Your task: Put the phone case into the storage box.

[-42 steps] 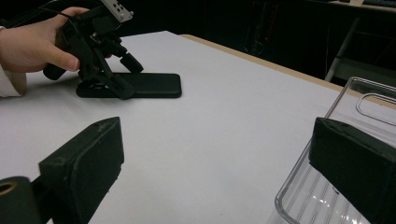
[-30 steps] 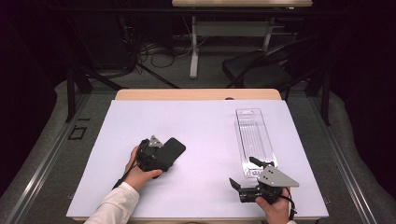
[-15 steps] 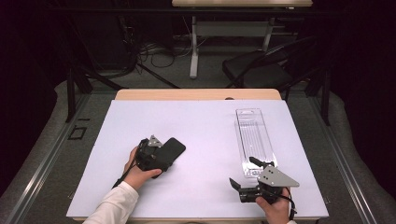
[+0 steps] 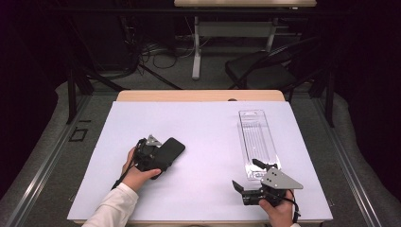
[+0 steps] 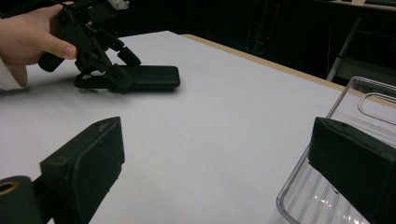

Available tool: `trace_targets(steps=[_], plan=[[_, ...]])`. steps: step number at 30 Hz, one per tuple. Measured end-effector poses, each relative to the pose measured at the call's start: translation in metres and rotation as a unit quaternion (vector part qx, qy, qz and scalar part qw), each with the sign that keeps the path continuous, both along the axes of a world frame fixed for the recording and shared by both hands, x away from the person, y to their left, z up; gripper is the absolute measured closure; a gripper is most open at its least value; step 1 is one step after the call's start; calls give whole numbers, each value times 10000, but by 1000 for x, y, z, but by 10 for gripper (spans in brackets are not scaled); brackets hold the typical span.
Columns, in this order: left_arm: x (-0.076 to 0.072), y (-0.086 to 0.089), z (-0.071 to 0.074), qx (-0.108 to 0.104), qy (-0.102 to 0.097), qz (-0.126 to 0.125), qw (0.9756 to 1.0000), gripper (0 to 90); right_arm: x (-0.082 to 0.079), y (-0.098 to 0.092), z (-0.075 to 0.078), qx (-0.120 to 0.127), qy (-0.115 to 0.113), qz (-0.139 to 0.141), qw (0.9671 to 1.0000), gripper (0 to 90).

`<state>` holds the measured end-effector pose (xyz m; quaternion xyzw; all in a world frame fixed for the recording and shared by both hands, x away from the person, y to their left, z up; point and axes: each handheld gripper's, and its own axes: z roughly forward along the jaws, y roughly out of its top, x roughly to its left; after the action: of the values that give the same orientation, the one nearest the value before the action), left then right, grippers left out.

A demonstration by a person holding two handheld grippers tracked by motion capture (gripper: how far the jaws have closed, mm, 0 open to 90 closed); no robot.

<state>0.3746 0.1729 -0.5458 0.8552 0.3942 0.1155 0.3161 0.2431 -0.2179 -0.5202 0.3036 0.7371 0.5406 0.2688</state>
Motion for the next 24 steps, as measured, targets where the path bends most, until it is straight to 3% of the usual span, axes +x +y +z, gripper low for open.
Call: trace_targets(steps=[5, 9, 13, 24], plan=[[-4, 1, 8, -43, 1, -28, 10000, 139, 0, 0, 0, 2, 12, 0, 10000, 34], [-6, -1, 17, 110, -57, -74, 9999, 139, 0, 1, -1, 18, 18, -1, 10000, 34], [-9, -5, 27, 131, -103, -179, 9997, 139, 1, 1, -1, 6, 26, -2, 10000, 34], [-11, -26, 70, -109, -203, -511, 9984, 140, 1, 2, -1, 5, 41, -6, 10000, 34]])
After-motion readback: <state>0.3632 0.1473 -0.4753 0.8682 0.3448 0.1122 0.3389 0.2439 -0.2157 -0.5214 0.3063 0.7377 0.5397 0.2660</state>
